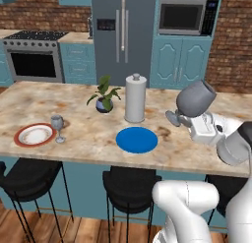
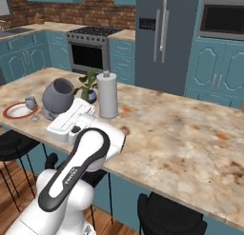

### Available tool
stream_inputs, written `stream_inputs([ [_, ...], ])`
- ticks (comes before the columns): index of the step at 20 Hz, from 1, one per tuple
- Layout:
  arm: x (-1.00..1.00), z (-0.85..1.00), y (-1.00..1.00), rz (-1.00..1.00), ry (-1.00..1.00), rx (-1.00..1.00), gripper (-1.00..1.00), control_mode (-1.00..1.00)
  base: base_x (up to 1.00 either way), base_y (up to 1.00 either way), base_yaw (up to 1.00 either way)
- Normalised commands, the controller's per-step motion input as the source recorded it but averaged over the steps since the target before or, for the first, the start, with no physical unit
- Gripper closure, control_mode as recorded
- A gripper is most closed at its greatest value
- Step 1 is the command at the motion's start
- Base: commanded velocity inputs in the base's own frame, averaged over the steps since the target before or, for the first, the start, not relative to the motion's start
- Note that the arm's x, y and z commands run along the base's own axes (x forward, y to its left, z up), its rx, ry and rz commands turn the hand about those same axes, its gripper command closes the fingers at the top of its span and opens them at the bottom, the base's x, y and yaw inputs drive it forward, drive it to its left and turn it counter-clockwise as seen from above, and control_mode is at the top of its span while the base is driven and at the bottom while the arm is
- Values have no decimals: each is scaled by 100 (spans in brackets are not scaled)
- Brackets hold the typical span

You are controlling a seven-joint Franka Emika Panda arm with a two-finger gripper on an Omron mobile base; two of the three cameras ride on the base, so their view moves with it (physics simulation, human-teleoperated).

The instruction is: Retrieve the wine glasses from the counter and place one next to each plate.

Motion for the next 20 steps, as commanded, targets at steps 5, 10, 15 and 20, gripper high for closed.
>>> stream_inputs([
  [5, 15, -6, -94, -3, 22, 1, 100, -100, 0, 0, 0],
  [10, 7, -9, -53, -7, 12, -2, 100, -100, 0, 0, 0],
  [15, 30, -15, -2, -12, 8, -11, 100, -100, 0, 0, 0],
  [20, 27, -26, -1, -11, 2, -13, 100, -100, 0, 0, 0],
])
